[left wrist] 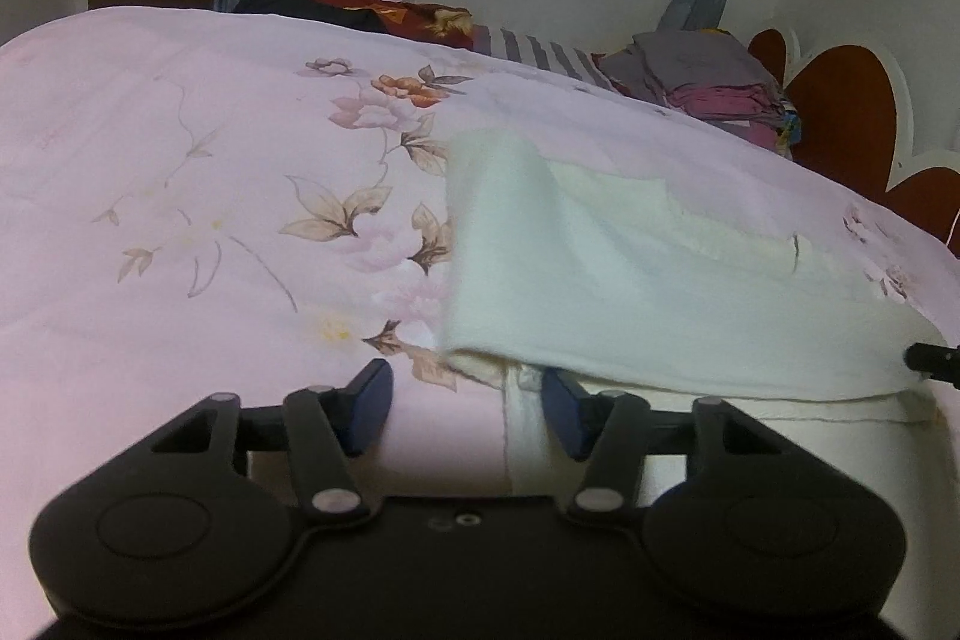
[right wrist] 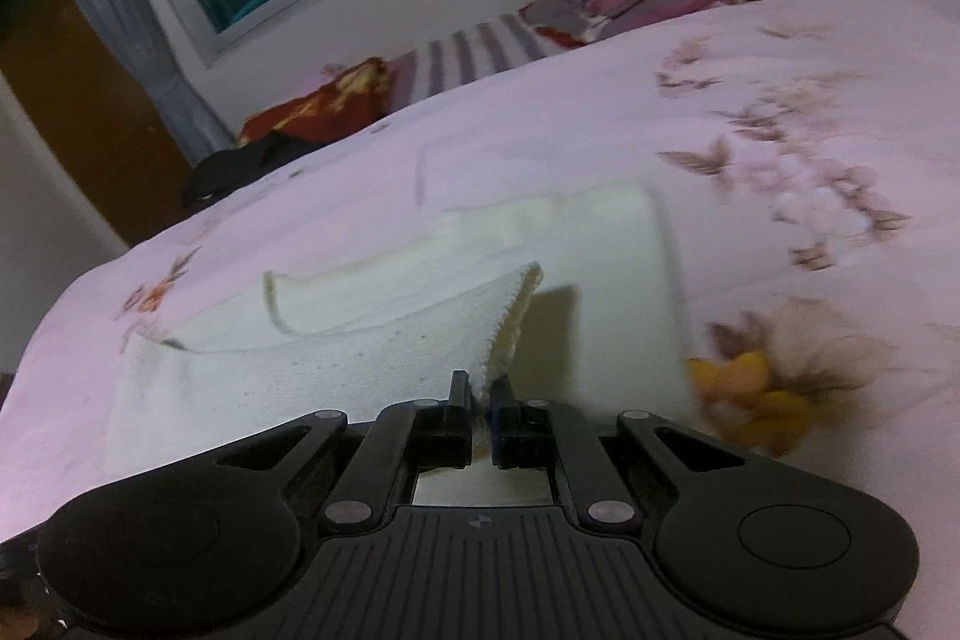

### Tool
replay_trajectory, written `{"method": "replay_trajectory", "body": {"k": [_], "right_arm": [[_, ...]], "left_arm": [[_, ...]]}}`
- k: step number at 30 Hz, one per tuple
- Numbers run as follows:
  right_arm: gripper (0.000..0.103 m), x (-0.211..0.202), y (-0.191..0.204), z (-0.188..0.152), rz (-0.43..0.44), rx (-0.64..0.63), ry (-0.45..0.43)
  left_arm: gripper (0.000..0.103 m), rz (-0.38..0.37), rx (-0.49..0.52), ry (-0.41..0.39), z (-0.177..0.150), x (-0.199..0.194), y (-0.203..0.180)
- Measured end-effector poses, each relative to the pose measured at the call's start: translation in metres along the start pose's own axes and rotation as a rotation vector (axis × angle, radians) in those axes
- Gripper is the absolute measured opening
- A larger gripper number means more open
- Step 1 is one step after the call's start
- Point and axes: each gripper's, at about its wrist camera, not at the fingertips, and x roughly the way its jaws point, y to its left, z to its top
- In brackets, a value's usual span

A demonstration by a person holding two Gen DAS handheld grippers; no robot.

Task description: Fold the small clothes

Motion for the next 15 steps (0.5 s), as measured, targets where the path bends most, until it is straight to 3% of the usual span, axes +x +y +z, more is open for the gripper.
{"method": "replay_trajectory", "body": {"k": [10,15], "right_arm": [[0.005,-0.012,-0.022,0.005,-0.032,0.022,-0.031],[0.005,-0.009,-0.030,-0.002,-0.047,0.015,0.000]], "left_arm": [[0.047,-0.004,0.013,0.008,0.002,0.003,-0.001],[0.047,-0.005,0.021,0.009,0.002,0.003,0.000]]}}
